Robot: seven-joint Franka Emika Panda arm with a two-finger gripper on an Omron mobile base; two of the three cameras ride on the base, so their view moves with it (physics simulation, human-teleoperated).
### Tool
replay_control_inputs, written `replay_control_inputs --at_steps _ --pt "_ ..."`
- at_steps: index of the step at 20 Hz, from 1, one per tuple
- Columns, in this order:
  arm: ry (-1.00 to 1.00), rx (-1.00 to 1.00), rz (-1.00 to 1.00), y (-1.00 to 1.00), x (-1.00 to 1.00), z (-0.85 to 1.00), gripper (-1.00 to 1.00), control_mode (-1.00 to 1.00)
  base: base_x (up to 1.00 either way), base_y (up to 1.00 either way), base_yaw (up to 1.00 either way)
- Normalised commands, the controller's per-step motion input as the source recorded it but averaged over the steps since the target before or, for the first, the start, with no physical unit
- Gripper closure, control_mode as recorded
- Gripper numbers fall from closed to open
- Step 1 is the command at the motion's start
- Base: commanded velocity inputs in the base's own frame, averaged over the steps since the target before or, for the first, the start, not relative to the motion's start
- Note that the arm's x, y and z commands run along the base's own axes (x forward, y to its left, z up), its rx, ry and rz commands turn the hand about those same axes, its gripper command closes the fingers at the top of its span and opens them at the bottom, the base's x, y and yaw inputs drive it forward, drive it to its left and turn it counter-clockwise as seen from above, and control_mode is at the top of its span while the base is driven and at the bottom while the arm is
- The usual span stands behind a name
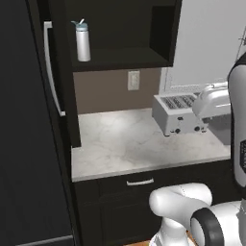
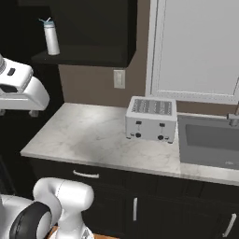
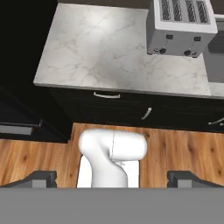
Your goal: Sort all alcoholic drinks to one cabinet, and non-alcoholic drinks to the other.
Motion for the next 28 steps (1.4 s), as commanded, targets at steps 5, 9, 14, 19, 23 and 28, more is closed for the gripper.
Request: replay_control_inputs --at_steps 5,9,14,19,23,28 --pt "0.0 0.0 0.0 0.0 0.0 0.0 -1.0 1.0 -1.0 0.02 -0.01" --pt "0.0 0.0 0.0 0.0 0.0 0.0 -1.0 1.0 -0.81 0.48 0.0" --pt "0.0 0.0 0.0 0.0 0.0 0.0 -1.0 1.0 -0.22 1.0 0.0" --pt "0.0 0.0 0.0 0.0 0.0 0.0 -1.0 1.0 -0.03 1.0 0.0" --pt "0.0 0.0 0.0 0.0 0.0 0.0 -1.0 1.0 -0.08 1.0 0.0" --pt "0.0 0.0 0.0 0.0 0.0 0.0 -1.0 1.0 -0.1 1.0 0.0"
